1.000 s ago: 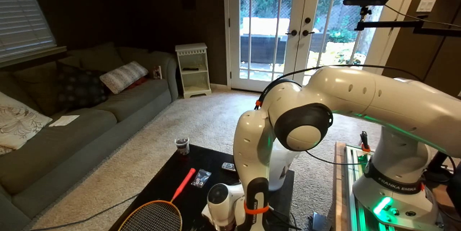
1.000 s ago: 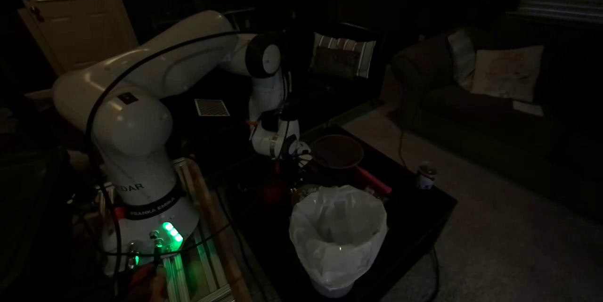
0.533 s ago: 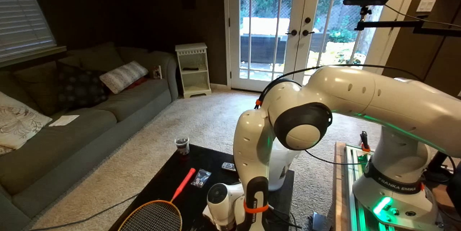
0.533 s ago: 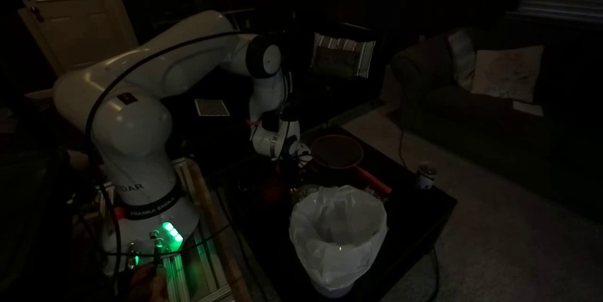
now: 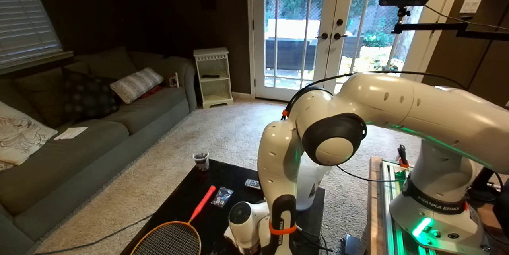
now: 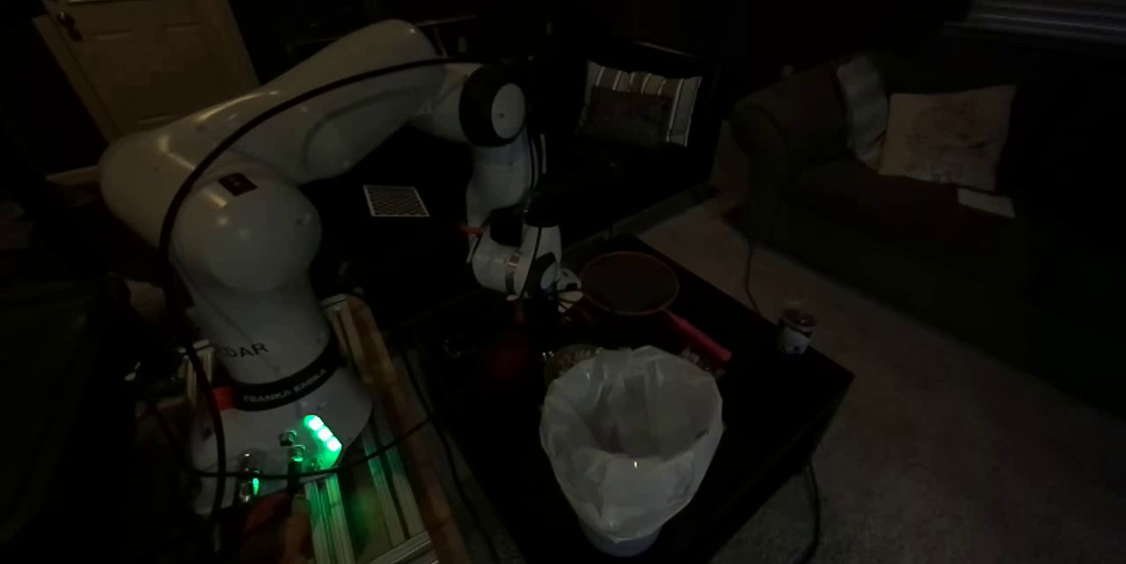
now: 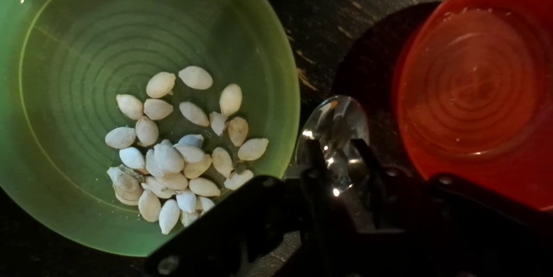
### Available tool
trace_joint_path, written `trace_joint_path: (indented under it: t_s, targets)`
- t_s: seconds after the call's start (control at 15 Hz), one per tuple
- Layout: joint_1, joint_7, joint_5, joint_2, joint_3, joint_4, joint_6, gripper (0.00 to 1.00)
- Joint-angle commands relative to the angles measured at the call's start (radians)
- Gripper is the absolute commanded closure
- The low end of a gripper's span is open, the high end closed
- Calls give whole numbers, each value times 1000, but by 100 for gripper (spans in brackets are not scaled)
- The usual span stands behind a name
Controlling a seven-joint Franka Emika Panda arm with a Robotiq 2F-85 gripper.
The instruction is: Pick up some grains from the green bowl, place them on the spoon, empty the spoon into the green bowl then place the spoon to the right of the green bowl
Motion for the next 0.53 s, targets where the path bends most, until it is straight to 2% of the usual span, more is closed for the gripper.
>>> trace_joint_path:
  t_s: [0.0,0.27,0.4,0.47]
  targets:
    - [-12,-14,-14,-24,8,-18,-25,46]
    - [-4,-3,-12,-33,-2,-23,-16,18]
    - [18,26,-4,-36,-33,-25,-3,4]
    - [32,50,2,-33,-58,-23,1,1]
